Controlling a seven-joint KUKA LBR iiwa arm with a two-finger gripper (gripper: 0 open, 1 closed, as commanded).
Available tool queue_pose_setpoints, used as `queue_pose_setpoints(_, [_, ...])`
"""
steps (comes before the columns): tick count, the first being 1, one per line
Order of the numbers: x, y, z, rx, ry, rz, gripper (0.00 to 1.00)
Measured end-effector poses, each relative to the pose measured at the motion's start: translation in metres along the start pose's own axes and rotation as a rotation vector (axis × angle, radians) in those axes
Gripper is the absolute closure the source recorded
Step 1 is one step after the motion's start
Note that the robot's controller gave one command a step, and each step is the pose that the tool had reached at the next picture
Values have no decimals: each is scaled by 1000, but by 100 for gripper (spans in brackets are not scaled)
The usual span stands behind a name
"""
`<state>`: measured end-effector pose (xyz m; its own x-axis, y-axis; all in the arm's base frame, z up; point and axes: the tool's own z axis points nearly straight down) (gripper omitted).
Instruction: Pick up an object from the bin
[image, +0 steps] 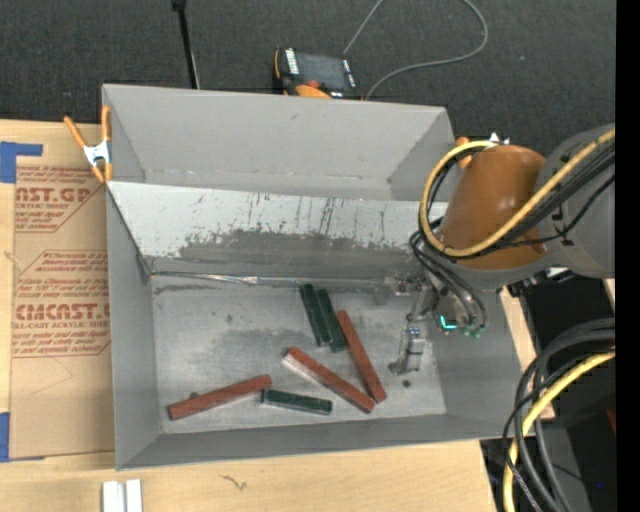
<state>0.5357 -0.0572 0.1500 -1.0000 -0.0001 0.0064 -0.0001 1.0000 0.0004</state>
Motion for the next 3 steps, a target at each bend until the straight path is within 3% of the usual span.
queue_pose_setpoints(1, [32, 34, 83, 0, -6, -49, 0])
queue_pose_setpoints(2, [29, 83, 80, -2, -8, 128, 0])
queue_pose_setpoints(3, [14, 161, 80, -5, -10, 156, 0])
